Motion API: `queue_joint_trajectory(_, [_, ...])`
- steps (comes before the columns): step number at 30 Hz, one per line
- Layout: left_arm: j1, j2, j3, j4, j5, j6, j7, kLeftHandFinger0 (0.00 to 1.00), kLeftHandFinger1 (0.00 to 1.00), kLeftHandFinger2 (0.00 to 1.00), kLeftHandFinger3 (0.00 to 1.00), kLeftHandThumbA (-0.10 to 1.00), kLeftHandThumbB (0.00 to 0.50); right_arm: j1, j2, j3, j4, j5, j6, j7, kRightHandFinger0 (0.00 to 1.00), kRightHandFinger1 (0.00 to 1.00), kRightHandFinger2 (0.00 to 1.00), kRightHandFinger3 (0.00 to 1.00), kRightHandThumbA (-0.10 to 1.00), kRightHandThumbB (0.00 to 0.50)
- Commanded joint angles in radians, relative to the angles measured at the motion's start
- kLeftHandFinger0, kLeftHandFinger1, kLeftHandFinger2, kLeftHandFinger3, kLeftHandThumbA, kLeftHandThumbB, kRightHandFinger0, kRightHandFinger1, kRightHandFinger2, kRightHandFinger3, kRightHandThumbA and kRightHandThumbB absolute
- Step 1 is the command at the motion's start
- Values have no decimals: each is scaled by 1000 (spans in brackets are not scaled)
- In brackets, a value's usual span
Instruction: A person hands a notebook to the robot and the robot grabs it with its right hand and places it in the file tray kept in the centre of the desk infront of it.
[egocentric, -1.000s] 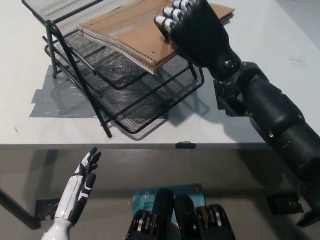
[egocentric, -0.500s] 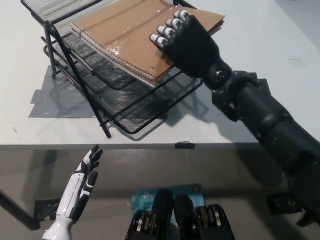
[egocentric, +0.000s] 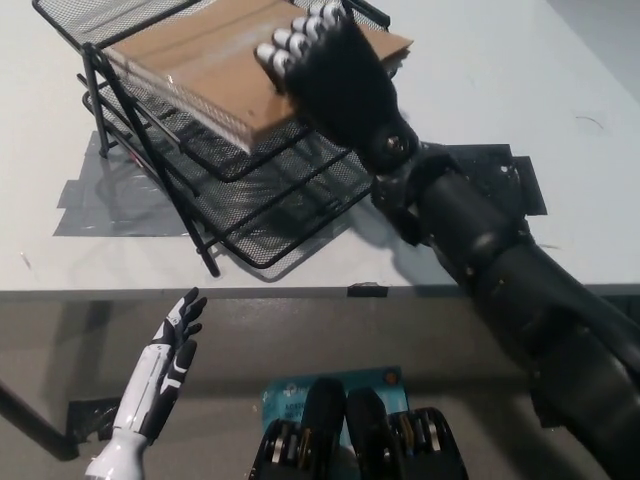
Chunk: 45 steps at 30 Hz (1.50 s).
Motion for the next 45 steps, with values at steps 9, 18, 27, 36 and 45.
queue_joint_trajectory(9, [-8, 14, -8, -45, -2, 0, -17, 983, 1000, 1000, 1000, 1000, 299, -171, 49, -136, -17, 142, 76, -69, 0, 0, 0, 113, 374, 0])
queue_joint_trajectory(18, [-12, 14, -9, -56, 26, 10, -15, 1000, 1000, 995, 1000, 1000, 290, -191, 49, -109, 82, 142, 43, -72, 0, 0, 8, 102, 292, 0])
queue_joint_trajectory(27, [-20, 14, -7, -52, 15, 2, -20, 991, 986, 981, 1000, 1000, 292, -142, 50, 26, 165, 98, 19, 87, 0, 0, 47, 85, 429, 24])
queue_joint_trajectory(36, [-36, 17, -9, -50, 11, 11, -28, 943, 951, 968, 1000, 1000, 298, 57, -32, 67, -340, 382, 43, 1073, 534, 660, 893, 808, 670, 403])
queue_joint_trajectory(45, [-46, 22, -10, -48, 0, 23, -39, 901, 943, 959, 1000, 1000, 298, 84, -291, 174, -984, 757, 419, 1680, 1000, 1000, 1000, 1000, 641, 500])
